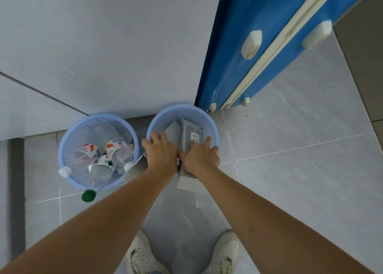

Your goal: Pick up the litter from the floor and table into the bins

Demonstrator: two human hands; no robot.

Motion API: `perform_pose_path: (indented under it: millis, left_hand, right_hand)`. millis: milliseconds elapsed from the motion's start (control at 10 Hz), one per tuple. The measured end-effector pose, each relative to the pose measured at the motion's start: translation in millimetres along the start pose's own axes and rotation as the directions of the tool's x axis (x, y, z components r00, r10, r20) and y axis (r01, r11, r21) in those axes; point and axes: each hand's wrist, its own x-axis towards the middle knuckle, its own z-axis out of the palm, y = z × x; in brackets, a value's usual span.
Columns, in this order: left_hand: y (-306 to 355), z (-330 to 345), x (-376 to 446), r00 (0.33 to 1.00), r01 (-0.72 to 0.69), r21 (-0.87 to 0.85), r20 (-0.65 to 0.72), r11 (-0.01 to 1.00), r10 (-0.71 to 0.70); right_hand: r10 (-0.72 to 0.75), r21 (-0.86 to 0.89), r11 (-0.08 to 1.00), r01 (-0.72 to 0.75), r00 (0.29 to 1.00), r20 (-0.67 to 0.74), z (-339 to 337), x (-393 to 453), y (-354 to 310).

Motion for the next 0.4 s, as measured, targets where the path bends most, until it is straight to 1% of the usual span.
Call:
perform_pose_path:
  millis: [100, 200, 300, 400]
  left_hand:
    - [-5, 1, 1, 0.998, -0.034, -0.011, -0.047, 0.999, 0.033]
    - [-13, -8, -9, 0.991, -0.119, -0.049, -0.06, 0.992, 0.116]
    - [-28, -35, -26, 0.979, -0.173, -0.158, -0.131, 0.972, 0.153]
    - [-48, -60, -52, 0.959, -0.192, -0.263, -0.254, 0.945, 0.124]
  right_hand:
    - [0.009, -0.015, 1.0, -0.009, 1.0, 0.015, -3, 2, -1]
    - [0.029, 0.027, 0.999, -0.029, 1.0, 0.011, -13, -3, 1]
    - [-0.008, 0.097, 0.995, 0.014, 0.998, -0.055, -38, -18, 0]
    - [-0.149, 0.147, 0.973, 0.178, 0.971, -0.187, -68, -43, 5]
